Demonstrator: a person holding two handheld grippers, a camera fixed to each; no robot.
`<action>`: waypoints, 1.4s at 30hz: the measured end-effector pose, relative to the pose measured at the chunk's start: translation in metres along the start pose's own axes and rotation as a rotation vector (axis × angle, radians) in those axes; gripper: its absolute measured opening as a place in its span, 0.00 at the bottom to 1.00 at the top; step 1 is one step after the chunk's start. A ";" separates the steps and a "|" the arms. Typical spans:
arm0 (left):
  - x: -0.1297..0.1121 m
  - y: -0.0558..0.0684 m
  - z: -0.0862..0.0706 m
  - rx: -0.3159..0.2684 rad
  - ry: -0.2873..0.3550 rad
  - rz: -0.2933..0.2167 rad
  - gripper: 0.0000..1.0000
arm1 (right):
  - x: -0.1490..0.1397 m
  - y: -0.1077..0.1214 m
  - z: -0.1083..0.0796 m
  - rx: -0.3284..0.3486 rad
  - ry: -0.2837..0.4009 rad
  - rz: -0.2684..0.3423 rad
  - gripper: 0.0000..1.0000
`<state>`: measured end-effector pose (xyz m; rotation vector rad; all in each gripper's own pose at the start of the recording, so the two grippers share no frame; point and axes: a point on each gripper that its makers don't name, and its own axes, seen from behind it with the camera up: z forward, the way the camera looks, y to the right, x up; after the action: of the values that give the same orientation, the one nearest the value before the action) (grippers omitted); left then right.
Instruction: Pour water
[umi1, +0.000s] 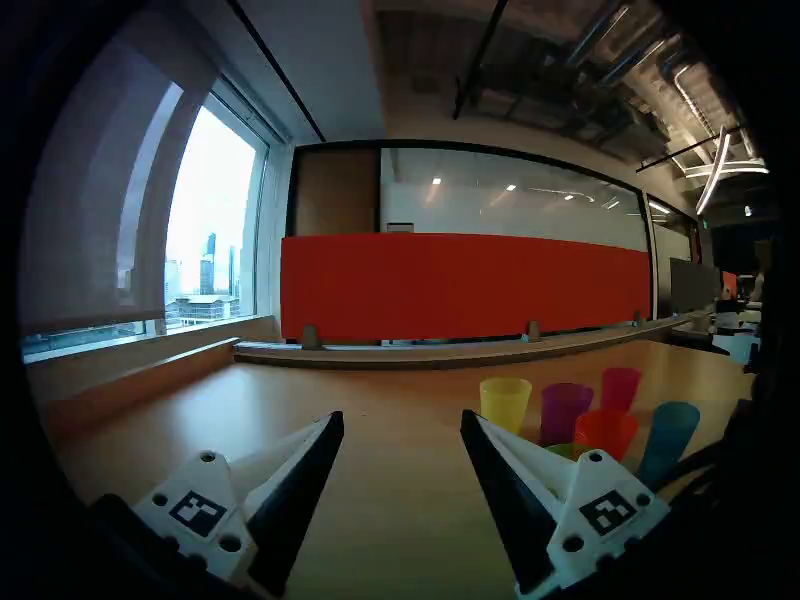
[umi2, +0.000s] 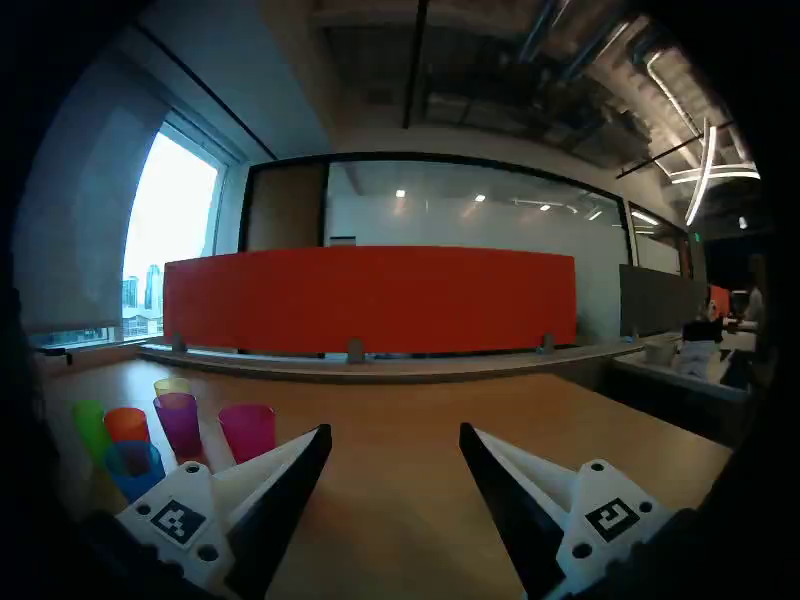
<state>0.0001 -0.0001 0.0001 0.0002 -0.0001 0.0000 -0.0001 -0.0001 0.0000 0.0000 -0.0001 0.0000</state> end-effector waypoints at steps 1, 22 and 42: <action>0.000 0.000 0.000 0.000 0.000 0.000 0.86 | 0.000 0.000 0.000 0.000 0.000 0.000 1.00; 0.001 -0.011 0.001 0.051 -0.002 0.001 0.86 | -0.001 0.002 0.001 -0.008 0.002 -0.002 0.99; 0.060 -0.004 0.008 -0.005 -0.010 0.024 0.87 | 0.070 0.001 0.003 -0.010 0.018 0.002 0.99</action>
<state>0.0597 -0.0041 0.0082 -0.0048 -0.0097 0.0243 0.0696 0.0005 0.0026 -0.0102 0.0184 0.0024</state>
